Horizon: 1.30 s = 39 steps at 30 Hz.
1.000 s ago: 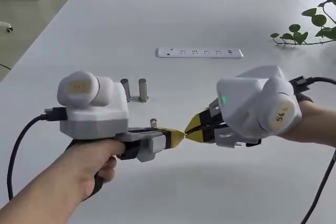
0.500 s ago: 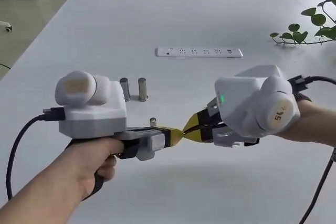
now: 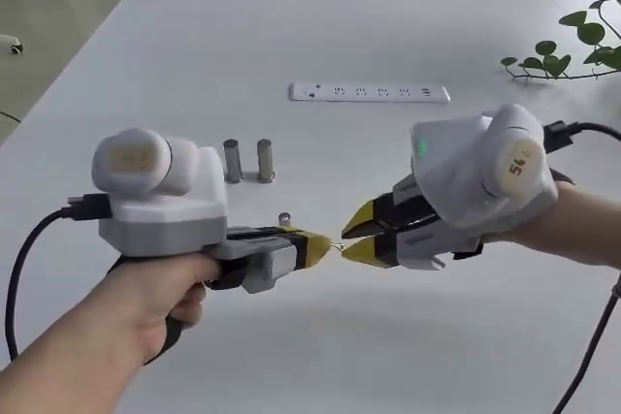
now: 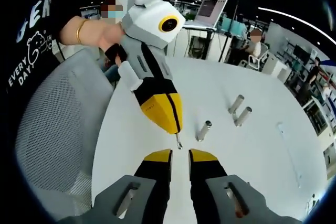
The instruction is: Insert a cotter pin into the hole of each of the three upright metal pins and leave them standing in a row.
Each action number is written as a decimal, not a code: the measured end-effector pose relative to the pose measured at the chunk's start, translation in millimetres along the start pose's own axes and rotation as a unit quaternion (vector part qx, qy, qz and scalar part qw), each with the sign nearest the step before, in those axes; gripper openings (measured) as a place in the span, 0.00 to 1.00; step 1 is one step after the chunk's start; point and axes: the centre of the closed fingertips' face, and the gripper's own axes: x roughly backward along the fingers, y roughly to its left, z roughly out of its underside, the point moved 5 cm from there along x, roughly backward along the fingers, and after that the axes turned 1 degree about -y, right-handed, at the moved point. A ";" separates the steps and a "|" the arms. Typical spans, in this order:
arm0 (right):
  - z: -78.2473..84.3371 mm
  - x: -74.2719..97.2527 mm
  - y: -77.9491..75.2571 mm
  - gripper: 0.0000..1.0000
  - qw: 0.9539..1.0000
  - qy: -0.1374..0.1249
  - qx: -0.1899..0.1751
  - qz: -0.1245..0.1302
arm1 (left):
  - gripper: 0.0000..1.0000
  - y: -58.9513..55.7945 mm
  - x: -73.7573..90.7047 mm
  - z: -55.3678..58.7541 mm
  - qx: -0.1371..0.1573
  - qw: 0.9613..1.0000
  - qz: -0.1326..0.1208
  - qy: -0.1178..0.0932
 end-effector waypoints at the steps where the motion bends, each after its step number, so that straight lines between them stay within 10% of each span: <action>1: 0.2 0.5 0.5 0.08 1.000 -0.006 -0.014 -0.002 | 0.00 0.7 1.2 1.2 -0.007 1.000 0.000 0.002; 6: 0.4 3.4 -0.6 0.10 0.991 -0.047 -0.126 -0.025 | 0.00 6.1 5.2 6.1 -0.025 1.000 -0.001 0.004; 14: -3.1 8.9 8.2 0.13 0.971 -0.087 -0.209 -0.081 | 0.00 5.1 8.5 12.3 -0.053 0.998 0.020 0.000; 39: 0.8 16.3 44.7 0.10 0.954 -0.097 -0.206 -0.195 | 0.00 -26.6 19.0 17.8 -0.143 0.977 0.158 -0.007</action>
